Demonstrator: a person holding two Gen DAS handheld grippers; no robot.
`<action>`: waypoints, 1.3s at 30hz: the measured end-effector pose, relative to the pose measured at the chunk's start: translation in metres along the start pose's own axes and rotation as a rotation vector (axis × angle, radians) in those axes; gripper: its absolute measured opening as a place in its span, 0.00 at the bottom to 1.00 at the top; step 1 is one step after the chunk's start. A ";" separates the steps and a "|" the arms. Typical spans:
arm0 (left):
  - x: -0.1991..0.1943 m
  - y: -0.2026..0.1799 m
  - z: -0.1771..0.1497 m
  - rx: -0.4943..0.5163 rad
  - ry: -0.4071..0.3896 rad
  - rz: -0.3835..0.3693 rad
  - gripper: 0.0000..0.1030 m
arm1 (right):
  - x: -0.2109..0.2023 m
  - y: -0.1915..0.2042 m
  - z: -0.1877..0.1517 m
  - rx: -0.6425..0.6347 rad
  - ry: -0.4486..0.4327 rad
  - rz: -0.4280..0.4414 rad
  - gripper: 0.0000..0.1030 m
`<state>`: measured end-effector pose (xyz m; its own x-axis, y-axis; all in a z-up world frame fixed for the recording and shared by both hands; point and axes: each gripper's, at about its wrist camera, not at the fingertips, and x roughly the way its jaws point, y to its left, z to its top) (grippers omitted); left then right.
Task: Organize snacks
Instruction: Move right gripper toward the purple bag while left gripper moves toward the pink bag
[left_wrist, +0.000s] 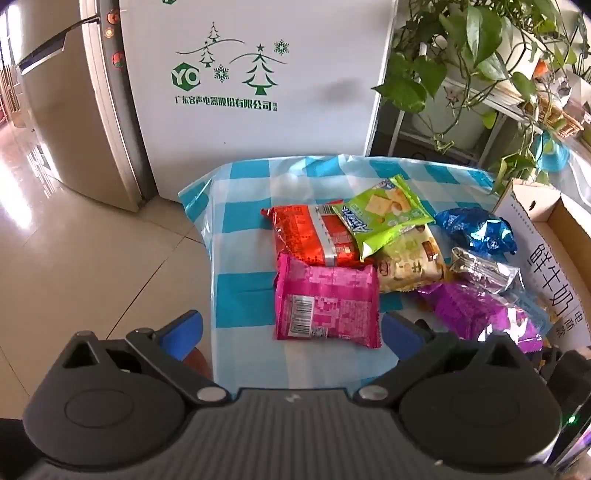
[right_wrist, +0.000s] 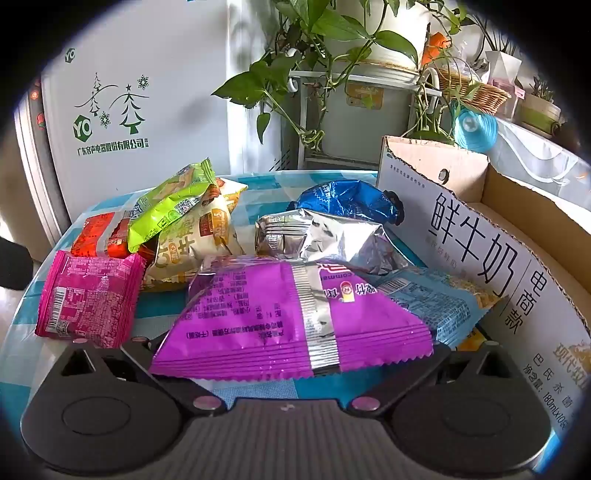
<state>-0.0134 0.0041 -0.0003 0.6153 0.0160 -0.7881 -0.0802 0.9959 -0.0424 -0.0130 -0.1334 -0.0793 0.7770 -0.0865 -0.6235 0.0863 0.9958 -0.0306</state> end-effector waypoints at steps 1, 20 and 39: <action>0.001 0.000 0.000 -0.003 0.005 0.000 0.99 | 0.000 0.000 0.000 -0.001 0.001 -0.001 1.00; 0.003 -0.006 0.002 -0.023 0.058 0.006 0.99 | -0.049 -0.012 0.050 -0.108 0.398 0.065 1.00; -0.004 -0.024 0.006 0.018 0.051 0.037 0.99 | -0.049 -0.063 0.093 0.050 0.368 0.044 1.00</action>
<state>-0.0091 -0.0190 0.0071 0.5717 0.0486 -0.8190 -0.0878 0.9961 -0.0022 0.0011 -0.1944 0.0257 0.5053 -0.0175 -0.8628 0.0954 0.9948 0.0357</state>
